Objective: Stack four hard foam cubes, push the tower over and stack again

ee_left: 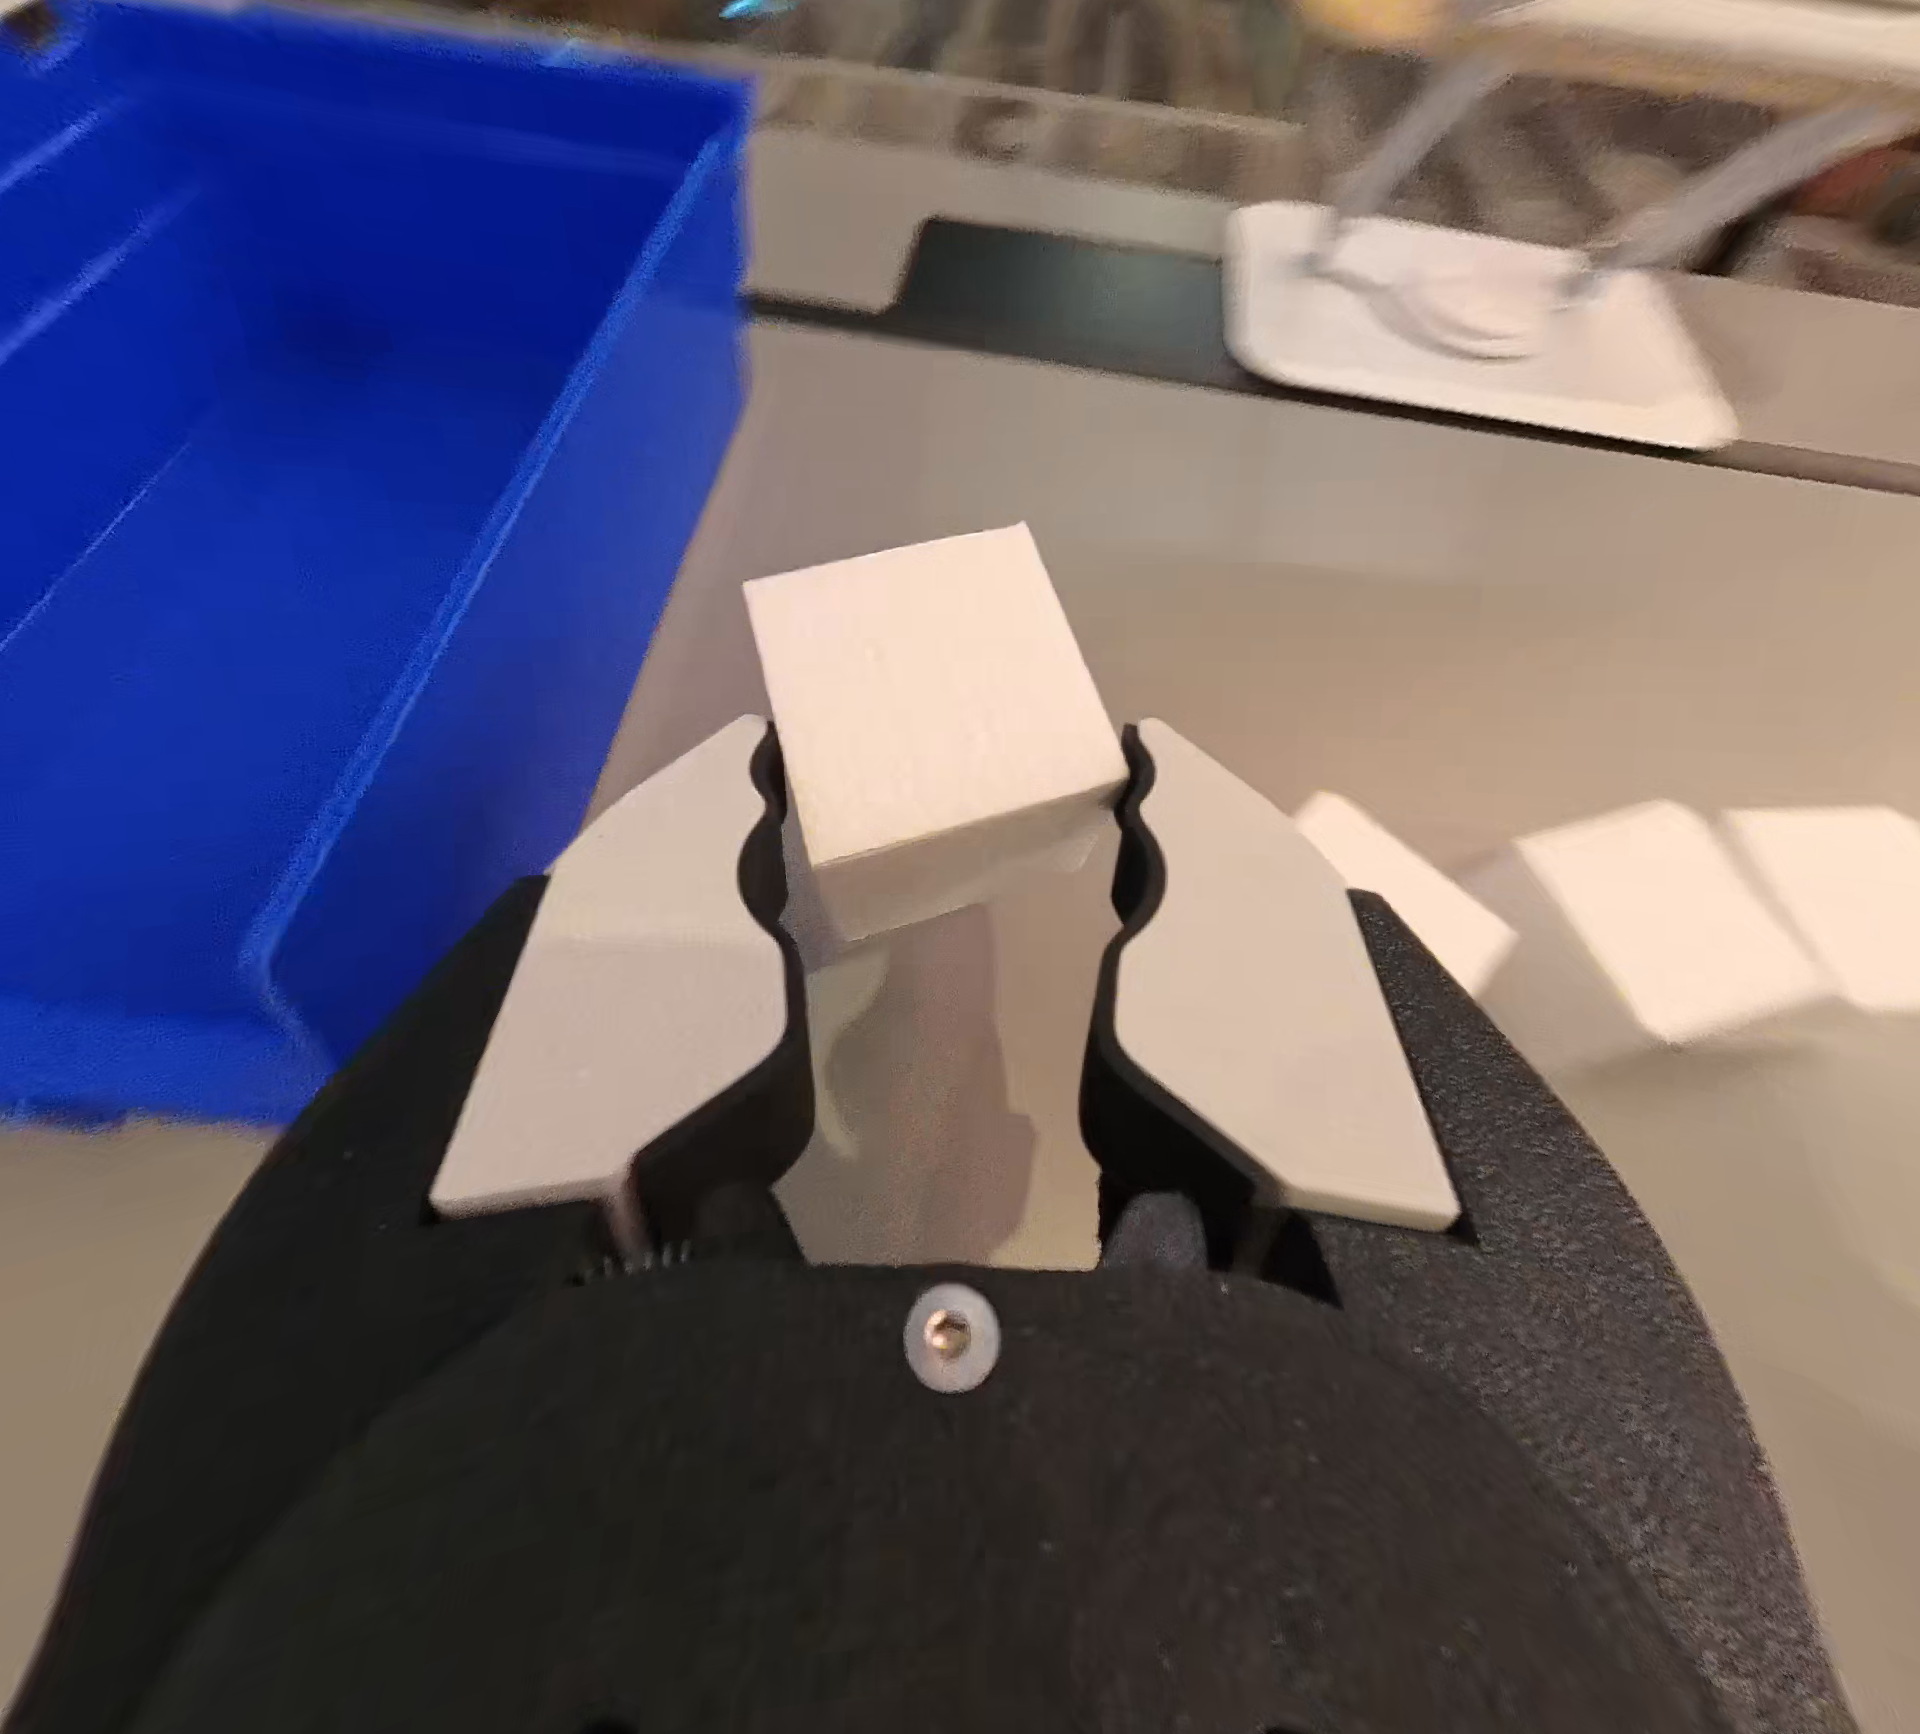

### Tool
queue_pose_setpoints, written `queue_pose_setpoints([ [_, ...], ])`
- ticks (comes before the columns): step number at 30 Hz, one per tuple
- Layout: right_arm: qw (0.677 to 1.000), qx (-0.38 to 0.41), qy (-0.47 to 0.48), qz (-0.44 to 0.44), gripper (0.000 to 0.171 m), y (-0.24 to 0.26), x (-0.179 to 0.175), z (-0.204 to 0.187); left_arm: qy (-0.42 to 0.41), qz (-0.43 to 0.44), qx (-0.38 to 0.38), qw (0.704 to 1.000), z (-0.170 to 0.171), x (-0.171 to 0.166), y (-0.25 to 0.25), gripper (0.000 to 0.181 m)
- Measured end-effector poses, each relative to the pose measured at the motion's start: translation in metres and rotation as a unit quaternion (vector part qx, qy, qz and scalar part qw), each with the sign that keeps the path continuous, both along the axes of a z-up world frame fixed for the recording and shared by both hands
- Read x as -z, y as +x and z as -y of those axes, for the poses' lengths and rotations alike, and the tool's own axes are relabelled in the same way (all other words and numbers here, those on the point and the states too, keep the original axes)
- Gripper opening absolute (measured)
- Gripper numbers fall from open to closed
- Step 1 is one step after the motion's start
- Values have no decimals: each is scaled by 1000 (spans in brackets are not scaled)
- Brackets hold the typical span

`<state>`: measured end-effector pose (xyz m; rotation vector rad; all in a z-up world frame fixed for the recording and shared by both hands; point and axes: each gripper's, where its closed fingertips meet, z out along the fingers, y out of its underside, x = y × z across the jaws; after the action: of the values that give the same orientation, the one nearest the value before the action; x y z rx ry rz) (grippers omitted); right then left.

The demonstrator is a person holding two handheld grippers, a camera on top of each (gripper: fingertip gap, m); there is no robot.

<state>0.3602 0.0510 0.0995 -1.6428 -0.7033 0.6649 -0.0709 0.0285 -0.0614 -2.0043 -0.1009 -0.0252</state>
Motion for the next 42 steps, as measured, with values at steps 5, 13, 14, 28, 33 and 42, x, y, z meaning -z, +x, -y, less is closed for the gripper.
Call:
queue_pose_setpoints([
  [5,1000,-13,-2,1,40,-7,2,1,43,20,282,958,22,-43,65,61],
  [13,999,-22,-13,23,40,-15,12,-1,1,-23,450,893,29,-25,91,61],
  [14,999,-22,-14,26,40,-16,14,-1,-6,-39,455,890,28,-17,91,61],
  [28,997,-29,-29,64,40,-26,30,-5,-24,-52,507,860,21,8,98,61],
  [33,997,-28,-35,66,40,-26,33,-7,-26,-50,514,856,22,11,102,61],
  [42,996,-31,-45,66,40,-26,39,-10,-45,-44,523,850,22,21,104,61],
])
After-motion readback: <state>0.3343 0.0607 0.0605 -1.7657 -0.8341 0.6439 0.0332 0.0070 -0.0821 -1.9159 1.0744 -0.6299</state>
